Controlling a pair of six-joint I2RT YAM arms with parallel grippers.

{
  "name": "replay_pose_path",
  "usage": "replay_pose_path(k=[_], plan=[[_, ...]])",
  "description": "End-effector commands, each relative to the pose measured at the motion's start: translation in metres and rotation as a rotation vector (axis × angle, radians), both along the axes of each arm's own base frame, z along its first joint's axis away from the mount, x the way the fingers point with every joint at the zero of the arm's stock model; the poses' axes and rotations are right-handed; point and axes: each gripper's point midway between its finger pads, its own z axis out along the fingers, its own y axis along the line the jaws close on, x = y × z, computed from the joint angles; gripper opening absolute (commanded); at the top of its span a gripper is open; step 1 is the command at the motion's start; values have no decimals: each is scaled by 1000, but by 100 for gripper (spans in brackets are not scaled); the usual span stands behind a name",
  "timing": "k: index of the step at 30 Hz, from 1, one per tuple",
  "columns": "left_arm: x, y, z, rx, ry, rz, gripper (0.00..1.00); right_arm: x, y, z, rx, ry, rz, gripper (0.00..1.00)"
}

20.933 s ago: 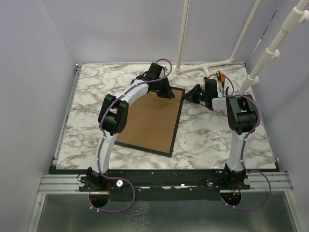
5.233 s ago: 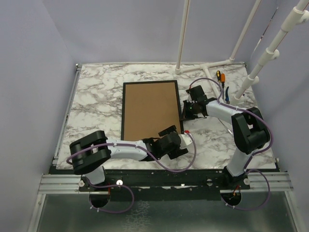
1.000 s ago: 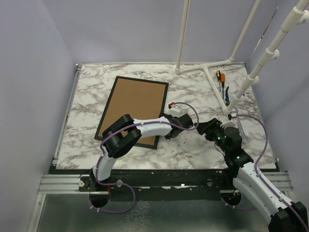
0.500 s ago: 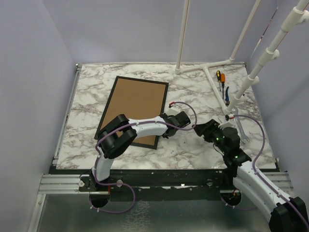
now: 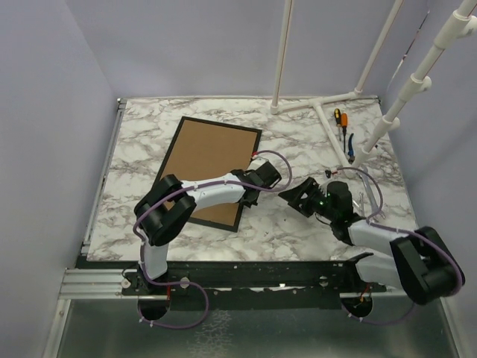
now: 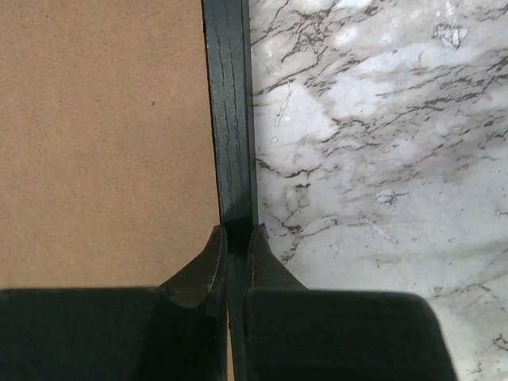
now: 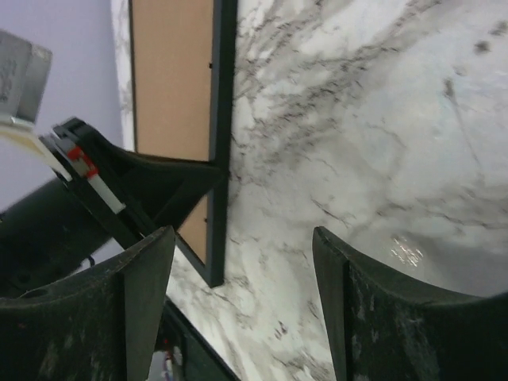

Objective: Take the photo out of the frame
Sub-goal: Turn over the photo frame at the center of the board.

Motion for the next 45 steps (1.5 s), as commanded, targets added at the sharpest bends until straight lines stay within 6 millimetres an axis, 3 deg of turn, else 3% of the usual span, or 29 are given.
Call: replay_pose_path(k=[1,5,10,18,25,33,37,43,45], plan=[[-18,7,2,-16,77,-29,0,28,34,39,230,-11,51,73],[-18,11,6,-21,75,-25,0,51,49,31,294,54,54,73],[-15,11,17,-39,62,-29,0,69,73,14,221,118,71,77],[-11,12,34,-58,39,-26,0,69,108,-8,266,216,93,91],[-10,12,43,-76,29,-28,0,70,123,-24,290,291,100,88],[-10,10,54,-103,18,-36,0,79,144,-30,306,318,112,78],[-9,10,58,-116,15,-38,0,87,161,-30,329,304,140,68],[-12,11,62,-132,16,-40,0,94,166,-15,336,251,151,31],[-13,12,67,-138,13,-44,0,94,163,-9,304,228,147,24]])
